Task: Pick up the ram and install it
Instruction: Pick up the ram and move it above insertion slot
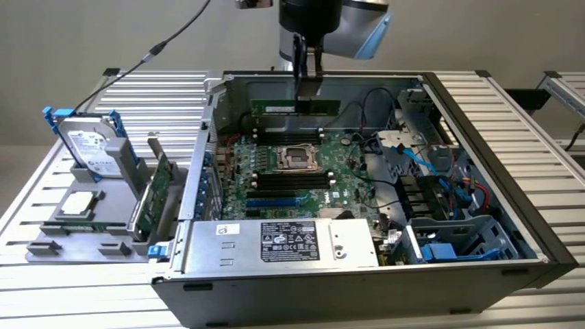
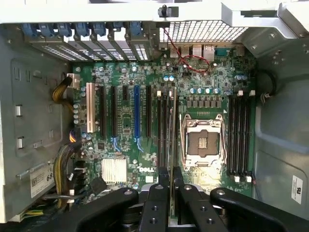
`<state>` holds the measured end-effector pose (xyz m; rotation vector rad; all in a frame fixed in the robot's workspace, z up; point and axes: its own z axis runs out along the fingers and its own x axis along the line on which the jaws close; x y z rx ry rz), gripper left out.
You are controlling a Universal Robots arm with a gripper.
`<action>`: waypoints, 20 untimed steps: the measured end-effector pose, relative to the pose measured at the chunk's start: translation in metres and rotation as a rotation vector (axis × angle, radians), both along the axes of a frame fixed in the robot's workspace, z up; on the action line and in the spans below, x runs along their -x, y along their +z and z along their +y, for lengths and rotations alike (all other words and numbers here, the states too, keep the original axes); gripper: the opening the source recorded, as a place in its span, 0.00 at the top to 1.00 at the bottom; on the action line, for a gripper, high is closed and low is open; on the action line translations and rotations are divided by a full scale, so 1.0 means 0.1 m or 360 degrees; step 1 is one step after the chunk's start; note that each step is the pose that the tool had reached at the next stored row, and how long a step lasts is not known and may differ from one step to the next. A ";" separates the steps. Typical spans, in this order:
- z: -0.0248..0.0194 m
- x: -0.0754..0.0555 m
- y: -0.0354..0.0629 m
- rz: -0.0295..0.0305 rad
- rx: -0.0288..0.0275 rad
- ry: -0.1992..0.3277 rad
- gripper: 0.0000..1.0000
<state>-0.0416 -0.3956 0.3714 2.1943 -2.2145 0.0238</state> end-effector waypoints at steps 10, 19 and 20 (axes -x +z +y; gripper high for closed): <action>0.120 -0.04 -0.067 -0.00064 -0.00140 0.0010 0.85; 0.165 -0.10 -0.091 -0.00062 -0.00215 0.0038 0.85; 0.165 -0.10 -0.091 -0.00062 -0.00215 0.0043 0.85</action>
